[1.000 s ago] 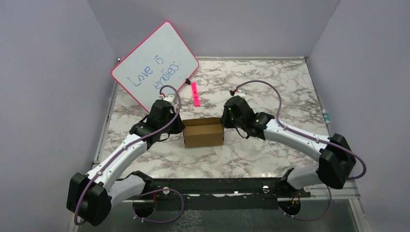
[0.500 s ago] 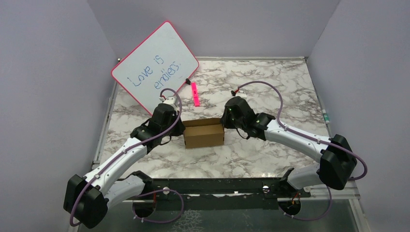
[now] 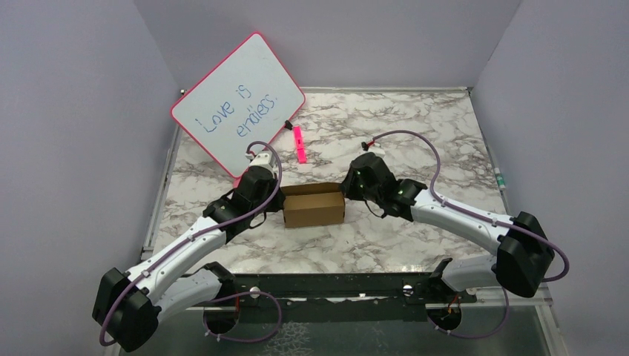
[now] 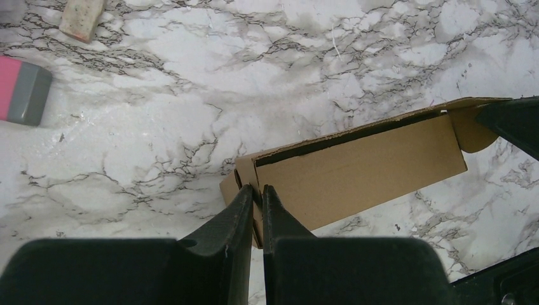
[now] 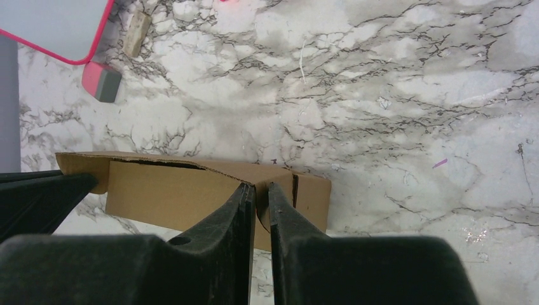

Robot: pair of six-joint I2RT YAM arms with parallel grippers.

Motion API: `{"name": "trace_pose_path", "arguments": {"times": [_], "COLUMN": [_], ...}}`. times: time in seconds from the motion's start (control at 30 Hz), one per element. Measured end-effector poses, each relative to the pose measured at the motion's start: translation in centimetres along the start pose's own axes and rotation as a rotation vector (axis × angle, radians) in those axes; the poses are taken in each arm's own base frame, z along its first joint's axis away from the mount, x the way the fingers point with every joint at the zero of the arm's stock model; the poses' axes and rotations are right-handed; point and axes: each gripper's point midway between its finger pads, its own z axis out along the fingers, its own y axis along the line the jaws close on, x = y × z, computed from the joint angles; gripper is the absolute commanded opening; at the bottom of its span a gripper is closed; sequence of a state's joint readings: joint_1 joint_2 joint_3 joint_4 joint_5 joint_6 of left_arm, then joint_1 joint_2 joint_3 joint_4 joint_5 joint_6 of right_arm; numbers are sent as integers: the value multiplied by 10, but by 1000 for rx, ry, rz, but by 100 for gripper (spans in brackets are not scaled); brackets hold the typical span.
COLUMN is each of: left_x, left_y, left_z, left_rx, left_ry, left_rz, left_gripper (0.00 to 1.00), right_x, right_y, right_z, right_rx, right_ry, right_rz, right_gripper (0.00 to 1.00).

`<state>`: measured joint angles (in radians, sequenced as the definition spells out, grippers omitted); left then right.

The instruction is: Fold the paper box

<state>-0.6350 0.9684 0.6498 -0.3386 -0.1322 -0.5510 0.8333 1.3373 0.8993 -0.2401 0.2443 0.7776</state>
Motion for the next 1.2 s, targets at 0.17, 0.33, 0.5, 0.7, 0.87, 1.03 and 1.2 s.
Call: {"name": "trace_pose_path", "arguments": {"times": [0.17,0.33,0.5,0.7,0.87,1.03,1.2], "left_x": [1,2,2,1,0,1,1], "left_y": [1,3,3,3,3,4,3], "left_z": [-1,-3,-4,-4,-4,-4,-4], "left_rx": [-2,-1,-2,-6,-8,-8,-6], "left_ry": [-18,-39,-45,-49,-53,-52,-55], "left_rz": [-6,-14,-21,-22,-23,-22,-22], "left_gripper": [10,10,10,10,10,10,10], "right_x": [0,1,2,6,12,16,14], "right_y": [-1,-1,-2,-4,-8,-12,-11], "right_z": [-1,-1,-3,-8,-10,-11,-13], "right_rx": [-5,-3,-2,8,25,39,37], "right_ry": [-5,-3,1,20,44,59,61], "right_rz": [9,-10,-32,-58,-71,-77,-81], "right_gripper": [19,19,17,21,25,17,7]}}
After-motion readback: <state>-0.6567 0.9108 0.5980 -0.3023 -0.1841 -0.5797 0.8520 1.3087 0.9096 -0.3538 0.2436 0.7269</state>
